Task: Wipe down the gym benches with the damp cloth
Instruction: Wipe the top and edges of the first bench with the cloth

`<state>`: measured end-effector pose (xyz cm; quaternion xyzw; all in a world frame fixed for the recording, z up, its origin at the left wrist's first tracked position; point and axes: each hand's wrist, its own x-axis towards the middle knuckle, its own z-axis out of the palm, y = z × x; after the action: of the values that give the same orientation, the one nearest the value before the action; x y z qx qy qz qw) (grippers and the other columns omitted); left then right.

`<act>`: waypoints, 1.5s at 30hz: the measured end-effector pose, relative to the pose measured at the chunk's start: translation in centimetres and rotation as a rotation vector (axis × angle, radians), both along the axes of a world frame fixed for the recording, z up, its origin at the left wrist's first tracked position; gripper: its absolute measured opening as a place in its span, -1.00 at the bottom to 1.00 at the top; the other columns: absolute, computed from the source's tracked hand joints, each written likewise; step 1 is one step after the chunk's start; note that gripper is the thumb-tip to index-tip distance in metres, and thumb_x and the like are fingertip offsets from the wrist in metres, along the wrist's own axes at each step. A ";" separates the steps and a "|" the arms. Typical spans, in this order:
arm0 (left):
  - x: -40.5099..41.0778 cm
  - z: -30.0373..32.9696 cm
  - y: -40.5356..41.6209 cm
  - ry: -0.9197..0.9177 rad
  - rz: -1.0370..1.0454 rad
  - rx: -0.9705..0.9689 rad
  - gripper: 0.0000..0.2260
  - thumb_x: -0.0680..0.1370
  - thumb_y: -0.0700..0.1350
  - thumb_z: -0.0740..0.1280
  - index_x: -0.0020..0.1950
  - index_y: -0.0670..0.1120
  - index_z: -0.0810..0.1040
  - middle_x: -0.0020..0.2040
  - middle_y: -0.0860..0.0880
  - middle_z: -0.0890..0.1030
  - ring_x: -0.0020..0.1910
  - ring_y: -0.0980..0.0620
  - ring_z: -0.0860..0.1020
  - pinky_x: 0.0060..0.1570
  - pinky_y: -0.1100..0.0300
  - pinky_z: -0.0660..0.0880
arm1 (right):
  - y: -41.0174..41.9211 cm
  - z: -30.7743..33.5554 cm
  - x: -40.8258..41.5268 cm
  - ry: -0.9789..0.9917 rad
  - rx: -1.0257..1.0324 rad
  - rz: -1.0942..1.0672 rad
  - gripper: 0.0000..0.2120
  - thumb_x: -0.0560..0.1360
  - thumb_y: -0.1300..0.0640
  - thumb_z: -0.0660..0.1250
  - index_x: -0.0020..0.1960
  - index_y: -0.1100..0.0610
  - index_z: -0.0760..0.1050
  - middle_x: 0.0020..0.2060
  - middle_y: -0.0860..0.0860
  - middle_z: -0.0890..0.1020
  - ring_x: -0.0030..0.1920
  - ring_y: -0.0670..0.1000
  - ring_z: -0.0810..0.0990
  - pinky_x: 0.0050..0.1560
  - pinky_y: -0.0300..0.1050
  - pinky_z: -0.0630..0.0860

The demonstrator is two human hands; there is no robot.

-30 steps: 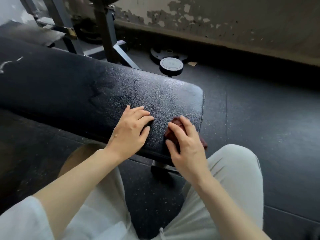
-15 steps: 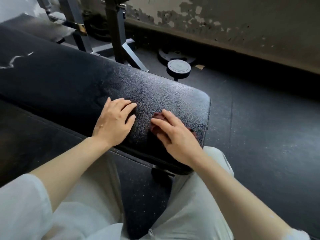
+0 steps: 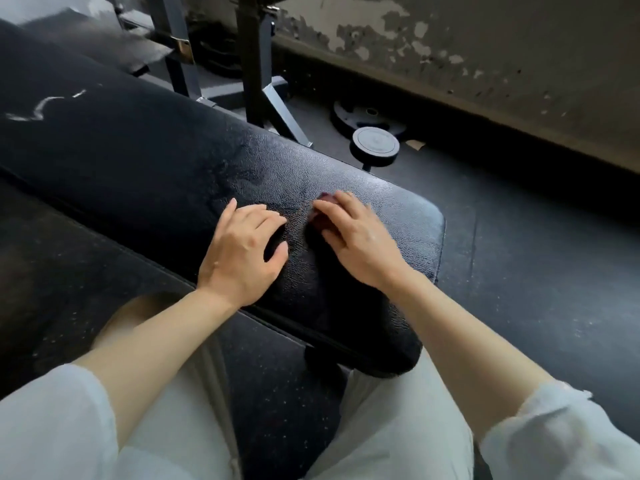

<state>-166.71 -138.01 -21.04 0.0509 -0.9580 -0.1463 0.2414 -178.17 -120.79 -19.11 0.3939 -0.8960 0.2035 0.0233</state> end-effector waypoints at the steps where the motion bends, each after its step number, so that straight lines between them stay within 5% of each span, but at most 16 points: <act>1: 0.0 0.1 0.0 0.006 0.001 0.007 -0.62 0.50 0.05 0.17 0.17 -0.09 0.60 0.14 -0.01 0.62 0.26 -0.05 0.49 0.49 -0.06 0.10 | 1.0 0.0 -2.2 0.021 0.025 -0.105 -0.56 0.60 0.02 0.20 0.47 -0.06 0.28 0.50 0.04 0.23 0.52 0.10 0.12 0.50 0.18 0.02; 5: -0.1 0.0 0.3 0.018 0.015 0.017 -0.63 0.49 0.05 0.19 0.15 -0.09 0.60 0.12 0.01 0.62 0.25 -0.03 0.48 0.49 -0.04 0.10 | 1.1 0.1 -6.3 -0.023 -0.076 -0.415 -0.59 0.55 0.10 0.24 0.38 0.16 0.38 0.38 0.22 0.33 0.41 0.28 0.26 0.44 0.19 0.17; 13: 0.5 0.4 0.3 0.185 0.040 0.193 -0.69 0.38 -0.18 0.15 0.07 -0.25 0.45 0.12 -0.22 0.49 0.19 -0.11 0.37 0.46 0.05 0.13 | -8.4 -0.4 1.3 -0.065 -0.056 0.191 -0.48 0.56 0.17 0.20 0.51 0.13 0.24 0.49 0.22 0.20 0.52 0.19 0.11 0.52 0.05 0.05; 17: 1.8 1.6 -1.8 0.263 0.094 0.285 -0.73 0.42 -0.19 0.16 0.06 -0.21 0.49 0.12 -0.14 0.46 0.17 -0.04 0.39 0.48 0.25 0.06 | -5.5 -0.1 -2.9 0.041 0.046 -0.071 -0.45 0.58 0.04 0.21 0.53 0.02 0.13 0.48 0.06 0.24 0.51 0.13 0.13 0.50 0.15 0.04; 20: 4.5 1.8 -6.3 0.271 0.186 0.196 -0.76 0.43 -0.18 0.18 0.04 -0.18 0.53 0.07 -0.10 0.49 0.14 -0.03 0.40 0.47 0.16 0.12 | -7.7 0.2 -2.3 -0.030 -0.028 -0.206 -0.52 0.56 0.11 0.23 0.44 0.18 0.27 0.41 0.22 0.29 0.41 0.28 0.25 0.43 0.15 0.17; 22: 6.2 1.4 -9.7 0.227 0.268 0.138 -0.77 0.44 -0.19 0.21 0.04 -0.18 0.55 0.05 -0.10 0.51 0.11 -0.06 0.41 0.44 0.06 0.18 | -11.2 0.0 1.2 -0.048 -0.022 -0.083 -0.52 0.57 0.12 0.23 0.46 0.19 0.25 0.44 0.25 0.22 0.42 0.31 0.20 0.46 0.15 0.13; 27: 7.6 0.7 -14.7 0.001 0.304 0.072 -0.61 0.51 0.04 0.16 0.17 -0.16 0.56 0.13 -0.10 0.54 0.16 -0.09 0.44 0.31 -0.20 0.33 | -16.8 -0.3 8.2 -0.009 -0.026 0.387 -0.50 0.57 0.16 0.24 0.49 0.15 0.25 0.48 0.25 0.21 0.47 0.26 0.18 0.48 0.12 0.15; 31: 7.8 -0.4 -16.0 -0.091 0.259 0.081 -0.47 0.51 0.17 0.08 0.29 -0.10 0.55 0.28 -0.08 0.53 0.35 -0.10 0.40 0.42 -0.25 0.09 | -15.1 -0.3 3.1 0.073 -0.028 0.275 -0.54 0.55 0.13 0.26 0.44 0.07 0.33 0.44 0.09 0.33 0.45 0.16 0.24 0.44 0.13 0.22; 36: 7.5 -1.6 -16.3 -0.027 0.274 0.026 -0.51 0.54 0.20 0.12 0.21 -0.09 0.60 0.22 -0.09 0.60 0.26 -0.12 0.53 0.38 -0.32 0.12 | -16.2 -0.4 0.9 -0.047 -0.049 -0.113 -0.51 0.57 0.15 0.22 0.48 0.15 0.25 0.47 0.22 0.21 0.49 0.22 0.13 0.49 0.10 0.10; 41: 7.4 -2.7 -16.5 0.061 0.266 0.017 -0.41 0.62 0.25 -0.02 0.26 -0.14 0.57 0.23 -0.11 0.60 0.25 -0.09 0.54 0.39 -0.27 0.11 | -21.9 -1.2 7.5 0.020 -0.061 0.318 -0.50 0.57 0.16 0.18 0.49 0.19 0.25 0.49 0.27 0.18 0.51 0.24 0.12 0.51 0.07 0.09; 45: 7.2 -3.8 -16.5 0.176 0.250 0.080 -0.46 0.60 0.23 0.08 0.32 -0.15 0.51 0.30 -0.07 0.55 0.37 -0.01 0.43 0.47 -0.11 0.00 | -21.2 0.3 4.6 0.038 0.006 0.321 -0.49 0.61 0.09 0.20 0.53 0.05 0.19 0.51 0.08 0.18 0.51 0.08 0.13 0.47 -0.13 0.04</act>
<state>-159.48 -154.54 -24.85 0.1663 -0.9128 -0.1569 0.3385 -173.58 -141.96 -18.85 0.5360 -0.8214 0.1945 0.0066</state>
